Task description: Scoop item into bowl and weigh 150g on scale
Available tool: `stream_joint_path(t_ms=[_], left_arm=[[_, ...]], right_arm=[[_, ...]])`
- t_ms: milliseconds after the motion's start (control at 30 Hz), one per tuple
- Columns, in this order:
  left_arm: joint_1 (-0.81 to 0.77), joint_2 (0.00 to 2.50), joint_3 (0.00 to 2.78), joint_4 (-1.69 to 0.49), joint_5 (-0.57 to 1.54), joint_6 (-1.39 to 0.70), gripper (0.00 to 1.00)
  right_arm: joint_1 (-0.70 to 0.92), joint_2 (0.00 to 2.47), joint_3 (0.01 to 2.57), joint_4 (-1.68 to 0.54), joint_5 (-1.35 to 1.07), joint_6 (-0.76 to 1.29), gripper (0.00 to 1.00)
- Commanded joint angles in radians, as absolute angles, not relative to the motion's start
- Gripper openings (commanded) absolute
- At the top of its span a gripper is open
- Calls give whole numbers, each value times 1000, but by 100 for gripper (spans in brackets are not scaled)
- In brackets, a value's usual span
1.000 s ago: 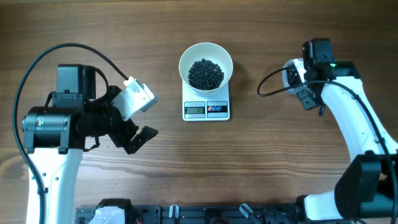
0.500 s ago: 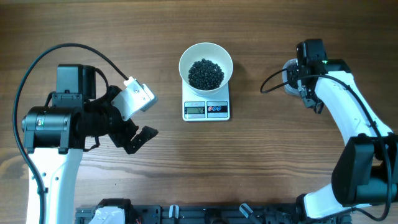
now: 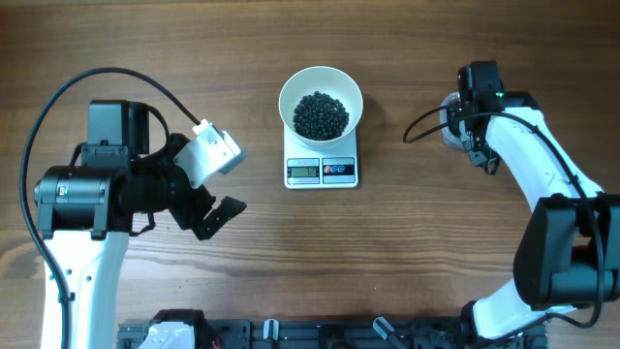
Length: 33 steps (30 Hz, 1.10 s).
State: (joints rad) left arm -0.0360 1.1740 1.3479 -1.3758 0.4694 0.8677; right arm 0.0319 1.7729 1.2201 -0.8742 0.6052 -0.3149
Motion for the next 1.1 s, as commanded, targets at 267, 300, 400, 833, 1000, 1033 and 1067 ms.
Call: stream_joint_path(t_ms=[267,300,400,833,1000,1033,1067], left_arm=[[-28,1165,1365,-1374,478,886,100],[-28,1165,1365,-1374,478,886,100],[-28,1165,1365,-1374,478,886,100],[-28,1165,1365,-1374,478,886,100],[-28,1165,1365,-1374,478,886,100],[-28,1165,1365,-1374,478,886,100],[-28,1165,1365,-1374,478,886,100]], right_arm=[[26,1799,1301,-857,260,-310,4],[24,1799,1308,-858,257,-310,4],[5,1799,1315,-868,210,-311,4],[-129,1797,1325,-940,-165,-319,4],[-193,1797,1325,-947,-291,-341,4],[-203,1797,1325,-950,-304,-342,4],[-230,1797,1325,-966,-350,-369,4]])
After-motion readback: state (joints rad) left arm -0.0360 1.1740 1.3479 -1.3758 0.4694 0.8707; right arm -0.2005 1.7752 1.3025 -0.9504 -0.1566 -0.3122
